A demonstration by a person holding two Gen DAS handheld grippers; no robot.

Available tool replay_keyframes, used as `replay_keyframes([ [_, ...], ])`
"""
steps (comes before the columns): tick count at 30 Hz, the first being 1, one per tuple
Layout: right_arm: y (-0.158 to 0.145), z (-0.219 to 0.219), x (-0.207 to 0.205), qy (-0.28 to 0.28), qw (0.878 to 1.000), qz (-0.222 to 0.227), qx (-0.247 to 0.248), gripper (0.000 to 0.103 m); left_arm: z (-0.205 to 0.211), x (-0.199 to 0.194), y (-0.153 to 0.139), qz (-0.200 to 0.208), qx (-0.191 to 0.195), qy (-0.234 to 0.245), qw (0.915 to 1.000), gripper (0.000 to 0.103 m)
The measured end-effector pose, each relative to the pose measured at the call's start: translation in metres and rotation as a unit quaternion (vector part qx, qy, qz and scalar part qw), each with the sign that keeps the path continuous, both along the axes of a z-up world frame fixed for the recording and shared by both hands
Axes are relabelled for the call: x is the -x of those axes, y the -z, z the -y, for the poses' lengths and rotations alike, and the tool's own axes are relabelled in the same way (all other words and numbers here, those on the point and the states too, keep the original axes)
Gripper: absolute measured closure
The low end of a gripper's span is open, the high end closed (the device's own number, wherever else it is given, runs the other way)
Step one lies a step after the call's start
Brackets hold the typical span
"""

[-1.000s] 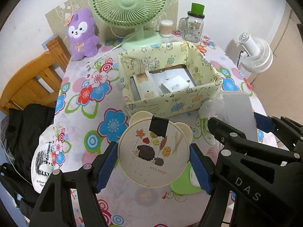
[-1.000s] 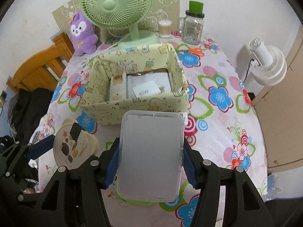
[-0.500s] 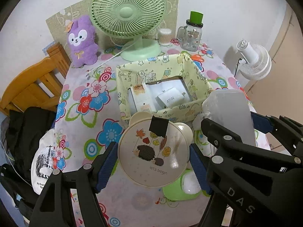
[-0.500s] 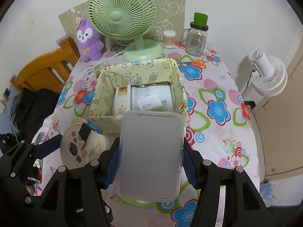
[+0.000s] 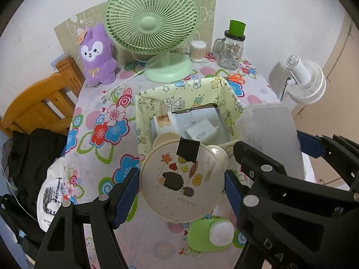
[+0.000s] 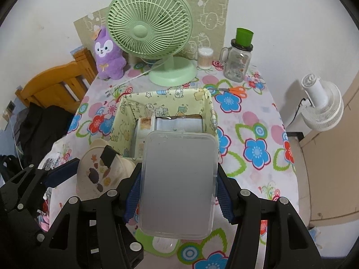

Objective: Organize rigid objects
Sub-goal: 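Carry the hedgehog coaster and translucent case over the fabric box with both tools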

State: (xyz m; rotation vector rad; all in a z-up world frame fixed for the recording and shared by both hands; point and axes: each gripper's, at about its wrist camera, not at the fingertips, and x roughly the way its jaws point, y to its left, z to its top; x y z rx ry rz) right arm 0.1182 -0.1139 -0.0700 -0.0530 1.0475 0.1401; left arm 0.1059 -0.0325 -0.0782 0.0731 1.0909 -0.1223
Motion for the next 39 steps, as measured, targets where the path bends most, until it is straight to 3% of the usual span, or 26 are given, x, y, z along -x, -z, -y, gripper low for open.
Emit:
replay_keyframes([
  [25,0.016,0.009,-0.089,-0.034,0.999,-0.026,-0.007,0.041,0.01,-0.078,0.017,-0.016,0.002,-0.033,0.9993,0.026],
  [39,0.048,0.013,-0.136,-0.042,0.998,-0.054,-0.013,0.041,0.009,-0.117,0.043,-0.033,0.013,-0.048,0.9982,0.026],
])
